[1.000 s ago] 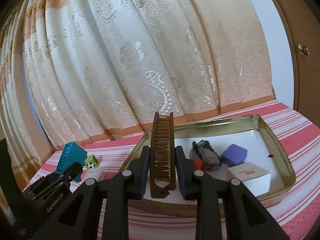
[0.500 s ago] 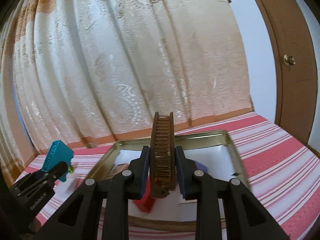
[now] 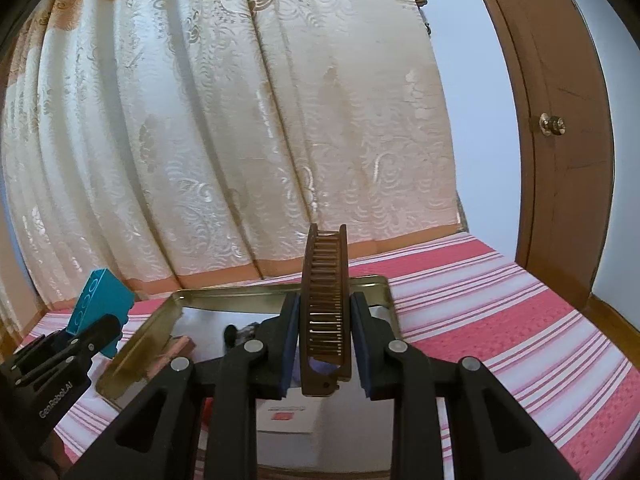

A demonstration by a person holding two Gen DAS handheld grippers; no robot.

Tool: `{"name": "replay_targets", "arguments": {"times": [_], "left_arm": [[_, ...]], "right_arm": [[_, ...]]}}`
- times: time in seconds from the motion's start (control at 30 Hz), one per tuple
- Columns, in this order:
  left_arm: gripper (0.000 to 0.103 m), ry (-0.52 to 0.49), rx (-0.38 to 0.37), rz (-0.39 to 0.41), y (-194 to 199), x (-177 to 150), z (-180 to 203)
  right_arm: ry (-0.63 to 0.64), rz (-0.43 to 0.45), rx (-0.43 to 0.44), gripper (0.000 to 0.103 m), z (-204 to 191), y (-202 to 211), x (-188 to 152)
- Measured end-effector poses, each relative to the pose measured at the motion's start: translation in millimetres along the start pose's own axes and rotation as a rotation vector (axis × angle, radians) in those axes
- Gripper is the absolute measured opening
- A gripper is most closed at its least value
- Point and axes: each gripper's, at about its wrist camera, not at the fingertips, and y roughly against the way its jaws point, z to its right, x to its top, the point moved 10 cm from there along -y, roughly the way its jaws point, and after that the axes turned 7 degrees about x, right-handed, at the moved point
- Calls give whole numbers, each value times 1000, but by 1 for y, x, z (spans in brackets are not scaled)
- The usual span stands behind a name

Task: Organize rigid objects
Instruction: 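Carry the blue brick and brown brush over the tin tray, then open both tools to drop the blue brick and brush into the tray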

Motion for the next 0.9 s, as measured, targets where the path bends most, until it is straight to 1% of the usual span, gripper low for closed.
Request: {"name": "replay_targets", "arguments": {"times": [0.17, 0.33, 0.43, 0.53, 0.7, 0.83, 0.9], "left_arm": [[30, -24, -15, -24, -11, -3, 21], [30, -49, -9, -52, -20, -9, 33], [30, -67, 8, -81, -27, -15, 36], [30, -77, 26, -105, -32, -20, 35], [30, -85, 52, -149, -42, -28, 32], [30, -84, 55, -169, -45, -31, 31], [32, -84, 58, -184, -46, -32, 30]], "right_arm": [[20, -41, -43, 28, 12, -10, -4], [14, -88, -41, 28, 13, -18, -12], [34, -123, -34, 28, 6, -25, -19], [62, -154, -47, 28, 2, -31, -25], [61, -201, -47, 28, 1, -39, -36], [52, -208, -32, 28, -1, -39, -37], [40, -220, -2, 28, -4, -41, -39]]}}
